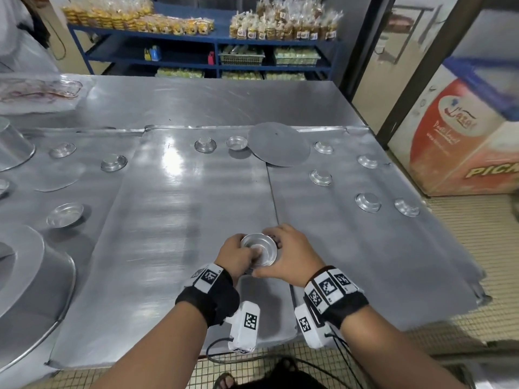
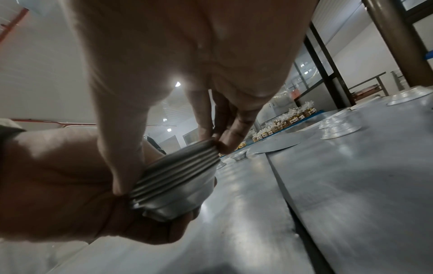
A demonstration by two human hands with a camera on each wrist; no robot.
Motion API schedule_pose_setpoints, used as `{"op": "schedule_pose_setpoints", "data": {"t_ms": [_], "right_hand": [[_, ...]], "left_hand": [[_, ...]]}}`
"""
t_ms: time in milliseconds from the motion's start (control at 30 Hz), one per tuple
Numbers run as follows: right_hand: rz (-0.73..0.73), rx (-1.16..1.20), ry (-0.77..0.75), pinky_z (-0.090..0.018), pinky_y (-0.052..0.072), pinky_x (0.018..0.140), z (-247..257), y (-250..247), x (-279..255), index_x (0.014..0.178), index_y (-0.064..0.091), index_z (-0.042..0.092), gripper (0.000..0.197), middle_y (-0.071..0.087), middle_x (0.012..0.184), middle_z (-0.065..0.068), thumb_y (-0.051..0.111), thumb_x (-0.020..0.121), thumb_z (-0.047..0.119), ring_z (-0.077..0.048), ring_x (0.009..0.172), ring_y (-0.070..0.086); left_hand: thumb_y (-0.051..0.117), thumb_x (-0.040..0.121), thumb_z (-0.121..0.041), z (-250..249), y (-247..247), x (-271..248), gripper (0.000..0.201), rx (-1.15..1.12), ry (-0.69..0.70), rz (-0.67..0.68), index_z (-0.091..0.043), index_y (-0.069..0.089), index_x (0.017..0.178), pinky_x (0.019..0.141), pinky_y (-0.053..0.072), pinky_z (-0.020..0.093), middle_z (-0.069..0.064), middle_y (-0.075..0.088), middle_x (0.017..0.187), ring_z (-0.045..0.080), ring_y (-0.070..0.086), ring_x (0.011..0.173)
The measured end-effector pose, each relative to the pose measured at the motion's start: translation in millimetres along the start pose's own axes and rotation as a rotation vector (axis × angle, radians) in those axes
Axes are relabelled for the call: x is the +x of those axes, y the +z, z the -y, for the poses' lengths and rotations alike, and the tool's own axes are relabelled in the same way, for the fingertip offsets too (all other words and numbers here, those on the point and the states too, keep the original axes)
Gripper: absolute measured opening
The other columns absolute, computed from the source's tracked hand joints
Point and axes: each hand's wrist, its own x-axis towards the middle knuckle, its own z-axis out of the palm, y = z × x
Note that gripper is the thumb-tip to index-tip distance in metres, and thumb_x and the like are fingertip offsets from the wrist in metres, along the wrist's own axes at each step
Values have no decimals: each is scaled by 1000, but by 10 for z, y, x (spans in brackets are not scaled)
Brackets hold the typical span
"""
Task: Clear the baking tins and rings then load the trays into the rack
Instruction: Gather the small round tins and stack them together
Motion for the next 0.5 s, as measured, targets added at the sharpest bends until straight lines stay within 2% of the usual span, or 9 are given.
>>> {"op": "schedule_pose_setpoints", "data": {"t_ms": [33,133,233,300,367,433,500], "right_hand": [[-4,4,7,-26,52,88,-29,1,-26,113,65,25,77,57,108,8,94,45,45,-10,95,61],[22,-13,39,-27,51,90,-167,-33,-73,118,62,25,86,55,109,11,93,42,49,-9,98,58],[95,-21,48,-23,50,93,-384,-160,-91,128,57,23,94,52,116,11,96,44,36,-7,101,57],[115,-29,71,-19,51,90,-561,-294,-72,131,56,19,92,51,116,9,97,48,23,-6,97,56],[92,-65,103,-21,52,88,-779,-431,-23,130,59,16,84,54,116,4,95,54,18,-7,92,55],[51,-101,137,-26,54,90,-1021,-572,41,126,62,15,71,60,117,-1,92,61,19,-8,88,57],[20,-132,174,-23,52,89,-1263,-713,116,123,64,13,61,63,117,-4,89,67,19,-9,85,57]], "left_hand": [[67,69,-10,12,33,8,34,14,4,8,-4,66,102,57,53,34,22,71,93,31,67,75],[65,77,0,20,140,30,30,42,15,45,0,65,107,62,54,37,24,70,95,32,66,78],[65,67,-9,17,296,74,40,61,16,66,0,65,106,62,55,43,21,70,92,33,66,78],[67,74,-4,11,416,121,31,71,13,74,-1,65,105,52,49,31,17,67,85,29,62,71],[66,78,-1,8,535,183,24,74,12,78,-3,65,102,45,41,22,13,64,79,24,57,64],[64,83,4,0,669,249,20,74,16,76,-3,66,101,42,39,20,11,63,78,22,56,62],[62,85,8,-27,807,304,19,69,17,72,-4,66,99,41,39,20,10,63,77,22,56,62]]}}
